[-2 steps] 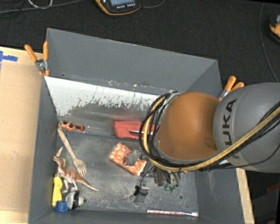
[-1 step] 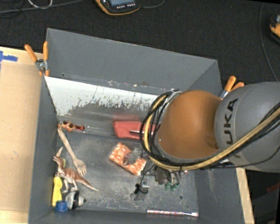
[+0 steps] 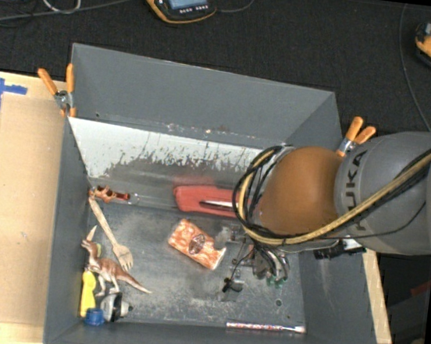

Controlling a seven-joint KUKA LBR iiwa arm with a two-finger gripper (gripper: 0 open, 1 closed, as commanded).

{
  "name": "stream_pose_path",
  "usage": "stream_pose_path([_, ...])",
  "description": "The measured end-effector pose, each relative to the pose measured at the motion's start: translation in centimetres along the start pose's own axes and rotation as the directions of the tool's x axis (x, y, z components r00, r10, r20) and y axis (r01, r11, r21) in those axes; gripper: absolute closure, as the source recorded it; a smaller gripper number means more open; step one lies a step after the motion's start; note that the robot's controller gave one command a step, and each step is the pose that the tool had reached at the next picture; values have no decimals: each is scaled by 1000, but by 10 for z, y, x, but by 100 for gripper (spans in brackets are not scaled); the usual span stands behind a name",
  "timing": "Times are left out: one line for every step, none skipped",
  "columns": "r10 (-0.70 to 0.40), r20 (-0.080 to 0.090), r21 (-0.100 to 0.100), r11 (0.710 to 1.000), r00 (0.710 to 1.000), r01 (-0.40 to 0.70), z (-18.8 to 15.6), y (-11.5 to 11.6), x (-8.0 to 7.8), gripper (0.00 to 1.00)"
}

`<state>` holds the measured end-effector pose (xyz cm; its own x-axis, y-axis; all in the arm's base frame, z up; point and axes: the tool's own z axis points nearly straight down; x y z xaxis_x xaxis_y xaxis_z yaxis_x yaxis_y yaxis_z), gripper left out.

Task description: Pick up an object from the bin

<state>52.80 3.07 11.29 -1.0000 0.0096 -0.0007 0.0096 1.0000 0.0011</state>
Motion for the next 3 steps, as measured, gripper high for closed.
stream_pose_path([16, -3, 1, 1000, 1000, -16, 7, 16, -32, 0])
stream_pose_path([77, -6, 3, 997, 997, -77, 34, 7, -32, 100])
stream_pose_path([78, -6, 3, 997, 997, -78, 34, 7, -32, 100])
